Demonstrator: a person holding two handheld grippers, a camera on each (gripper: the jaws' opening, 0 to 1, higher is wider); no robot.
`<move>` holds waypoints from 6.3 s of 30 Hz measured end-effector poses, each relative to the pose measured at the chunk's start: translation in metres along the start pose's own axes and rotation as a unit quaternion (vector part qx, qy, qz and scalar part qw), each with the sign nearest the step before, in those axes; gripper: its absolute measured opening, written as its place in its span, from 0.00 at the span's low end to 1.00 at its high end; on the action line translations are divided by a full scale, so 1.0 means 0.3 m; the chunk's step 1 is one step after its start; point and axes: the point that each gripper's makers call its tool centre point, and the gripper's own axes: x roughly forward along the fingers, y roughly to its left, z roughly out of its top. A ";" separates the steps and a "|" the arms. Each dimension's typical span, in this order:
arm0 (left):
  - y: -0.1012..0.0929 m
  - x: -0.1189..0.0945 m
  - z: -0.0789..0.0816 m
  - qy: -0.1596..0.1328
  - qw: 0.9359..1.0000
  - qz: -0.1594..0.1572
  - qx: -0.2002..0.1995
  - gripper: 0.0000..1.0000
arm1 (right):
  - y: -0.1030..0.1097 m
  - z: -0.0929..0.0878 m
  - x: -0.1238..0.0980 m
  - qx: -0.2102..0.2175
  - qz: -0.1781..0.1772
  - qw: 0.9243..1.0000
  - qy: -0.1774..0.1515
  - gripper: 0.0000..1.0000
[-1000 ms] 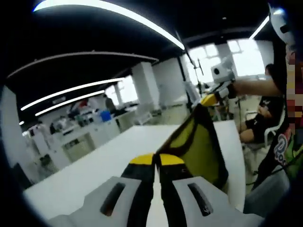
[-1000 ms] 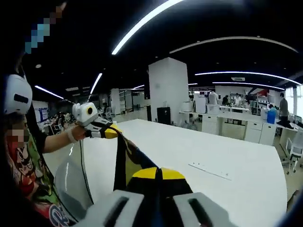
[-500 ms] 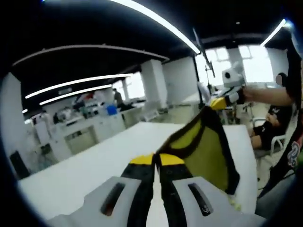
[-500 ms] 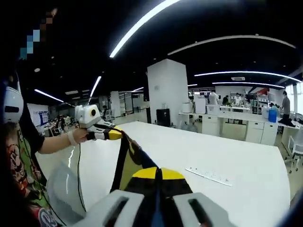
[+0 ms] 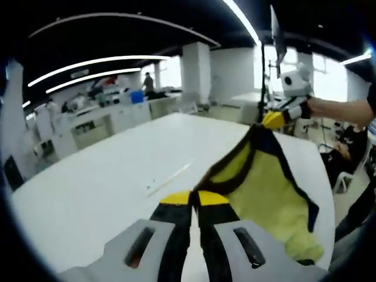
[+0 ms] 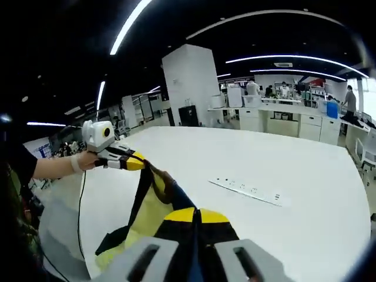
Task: Fold the garment on the visible template until the final outline fits inside the template.
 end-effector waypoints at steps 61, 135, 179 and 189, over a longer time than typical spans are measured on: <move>0.004 0.323 -0.266 0.113 0.991 -0.064 -0.036 0.71 | -0.234 -0.326 0.262 -0.009 -0.057 0.992 0.114 0.78; -0.410 -0.183 -0.271 0.033 0.994 -0.055 -0.087 0.62 | 0.410 -0.795 -0.327 0.174 -0.096 0.979 0.046 0.45; -0.380 -0.217 -0.291 0.039 0.994 -0.041 -0.095 0.60 | 0.430 -0.842 -0.241 0.319 -0.071 0.945 0.019 0.00; -0.382 -0.217 -0.293 0.037 0.994 -0.043 -0.098 0.60 | 0.354 -0.669 -0.327 0.274 -0.074 0.959 -0.005 0.00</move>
